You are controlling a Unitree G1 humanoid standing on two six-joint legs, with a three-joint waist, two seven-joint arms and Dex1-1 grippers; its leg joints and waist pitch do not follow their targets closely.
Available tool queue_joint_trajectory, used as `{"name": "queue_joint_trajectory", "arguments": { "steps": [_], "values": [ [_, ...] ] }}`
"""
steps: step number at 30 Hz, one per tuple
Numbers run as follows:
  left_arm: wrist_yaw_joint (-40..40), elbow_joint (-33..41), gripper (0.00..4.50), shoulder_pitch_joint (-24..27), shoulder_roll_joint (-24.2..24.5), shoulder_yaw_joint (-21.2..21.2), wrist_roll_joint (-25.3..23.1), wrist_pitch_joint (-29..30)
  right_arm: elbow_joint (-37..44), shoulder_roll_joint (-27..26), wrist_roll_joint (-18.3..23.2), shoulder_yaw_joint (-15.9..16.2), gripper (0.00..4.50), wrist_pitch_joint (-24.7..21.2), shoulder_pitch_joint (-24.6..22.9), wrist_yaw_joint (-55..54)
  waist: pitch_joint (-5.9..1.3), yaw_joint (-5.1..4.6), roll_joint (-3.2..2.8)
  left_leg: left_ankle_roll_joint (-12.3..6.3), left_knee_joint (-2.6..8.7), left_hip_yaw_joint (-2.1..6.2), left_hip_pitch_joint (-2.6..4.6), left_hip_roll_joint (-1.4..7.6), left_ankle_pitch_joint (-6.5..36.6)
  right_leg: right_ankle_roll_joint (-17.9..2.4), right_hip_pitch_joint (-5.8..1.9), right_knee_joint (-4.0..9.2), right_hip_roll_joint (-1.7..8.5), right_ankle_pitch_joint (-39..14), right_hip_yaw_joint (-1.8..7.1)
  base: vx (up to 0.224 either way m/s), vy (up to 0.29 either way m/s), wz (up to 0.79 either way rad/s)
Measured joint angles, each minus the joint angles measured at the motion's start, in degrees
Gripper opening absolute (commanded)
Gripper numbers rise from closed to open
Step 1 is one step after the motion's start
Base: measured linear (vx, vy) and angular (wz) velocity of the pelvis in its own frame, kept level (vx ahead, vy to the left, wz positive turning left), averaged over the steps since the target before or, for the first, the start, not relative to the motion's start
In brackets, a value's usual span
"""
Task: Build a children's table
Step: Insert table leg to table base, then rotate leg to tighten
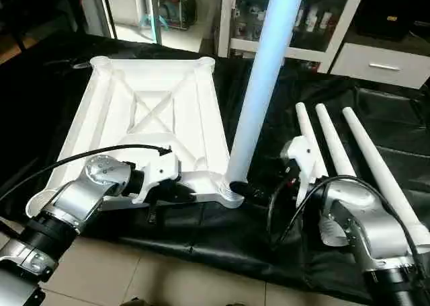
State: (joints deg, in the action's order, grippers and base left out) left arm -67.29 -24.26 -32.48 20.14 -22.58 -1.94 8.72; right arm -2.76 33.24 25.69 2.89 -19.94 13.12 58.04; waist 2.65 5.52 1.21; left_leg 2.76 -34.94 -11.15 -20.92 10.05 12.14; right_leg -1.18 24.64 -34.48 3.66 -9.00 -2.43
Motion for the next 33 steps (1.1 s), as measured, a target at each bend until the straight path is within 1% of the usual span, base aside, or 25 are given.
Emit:
{"name": "queue_joint_trajectory", "arguments": {
  "steps": [5,6,9,12,14,16,19,21,24,26,33],
  "values": [
    [-0.4,0.0,0.0,0.0,0.0,-0.1,0.0,-0.1,-2.1,0.2,-0.6,0.8,4.01,0.2,1.4,2.6,0.0,0.03,0.0,0.0,-0.04,0.0,-0.01,0.0,0.0,0.0,-0.02,-0.02,0.02,0.0,-0.01,0.0,0.0,0.0],
    [-0.5,0.0,0.0,0.0,0.1,-0.1,0.0,-0.2,-2.4,0.2,-0.6,1.0,3.75,0.3,1.5,3.0,0.0,0.06,0.0,0.0,-0.04,0.0,-0.01,0.0,0.0,0.0,-0.02,-0.02,0.03,0.0,-0.02,0.0,0.0,0.0],
    [-0.6,0.0,0.0,0.0,0.1,-0.1,0.0,-0.3,-3.1,0.4,-0.7,1.7,3.61,0.4,1.8,4.3,0.0,0.09,0.0,-0.02,-0.04,0.0,-0.01,0.0,0.0,0.0,-0.01,-0.01,0.03,0.0,-0.02,0.0,0.0,0.0],
    [-0.6,0.2,0.0,0.2,0.2,-0.1,0.0,-0.3,-3.9,0.7,-1.1,2.1,3.25,0.6,2.7,5.7,0.0,0.11,0.0,-0.05,-0.05,0.0,0.0,0.0,0.0,0.0,-0.02,-0.04,0.03,0.0,-0.02,0.0,0.0,0.0],
    [-0.8,0.5,0.0,0.3,0.3,-0.2,0.0,-0.3,-5.3,0.7,-1.6,2.1,3.14,0.8,3.4,6.5,0.0,0.14,0.0,-0.05,-0.06,0.0,-0.01,0.0,0.0,0.0,-0.02,-0.05,0.04,0.0,-0.03,0.0,0.0,0.0],
    [-1.1,0.6,0.0,0.4,0.3,-0.3,0.0,-0.3,-6.6,0.7,-1.8,2.4,2.86,1.5,4.0,7.1,0.0,0.18,0.0,-0.05,-0.08,0.0,-0.01,0.0,0.0,0.0,-0.02,-0.07,0.04,0.0,-0.03,0.0,0.0,0.0],
    [-1.1,0.7,0.0,0.5,0.3,-0.3,0.0,-0.3,-7.2,0.7,-1.9,3.0,2.76,1.9,4.7,7.5,0.0,0.23,0.0,-0.05,-0.08,0.0,-0.01,0.0,0.0,0.0,-0.02,-0.09,0.05,0.0,-0.03,0.0,0.0,0.0],
    [-1.1,0.7,0.0,0.5,0.3,-0.3,0.0,-0.3,-7.5,0.7,-2.0,3.3,2.48,2.1,4.9,7.7,0.0,0.28,0.01,-0.05,-0.09,0.0,-0.01,0.0,0.0,0.0,-0.02,-0.1,0.05,0.0,-0.03,0.0,0.0,0.0],
    [-1.3,0.8,0.0,0.5,0.4,-0.4,0.0,-0.3,-8.5,0.7,-3.0,3.3,2.29,2.7,5.3,8.8,0.0,0.29,0.01,-0.05,-0.13,0.0,-0.01,0.0,0.0,0.0,-0.02,-0.13,0.05,0.0,-0.03,0.0,0.0,0.0],
    [-1.3,0.8,0.0,0.5,0.5,-0.4,0.0,-0.3,-9.1,0.7,-3.3,3.4,2.06,2.9,5.8,9.4,0.0,0.29,0.01,-0.05,-0.17,0.0,-0.01,0.0,0.0,0.0,-0.02,-0.17,0.06,0.0,-0.03,0.0,0.0,0.0],
    [-1.8,0.8,0.0,0.5,0.7,-0.4,0.0,-0.3,-9.6,0.7,-3.6,4.0,1.93,3.9,6.1,10.1,0.0,0.28,0.01,-0.04,-0.31,0.01,0.0,0.01,0.0,0.0,-0.01,-0.3,0.06,0.0,-0.03,0.0,0.0,0.0]
  ]
}}
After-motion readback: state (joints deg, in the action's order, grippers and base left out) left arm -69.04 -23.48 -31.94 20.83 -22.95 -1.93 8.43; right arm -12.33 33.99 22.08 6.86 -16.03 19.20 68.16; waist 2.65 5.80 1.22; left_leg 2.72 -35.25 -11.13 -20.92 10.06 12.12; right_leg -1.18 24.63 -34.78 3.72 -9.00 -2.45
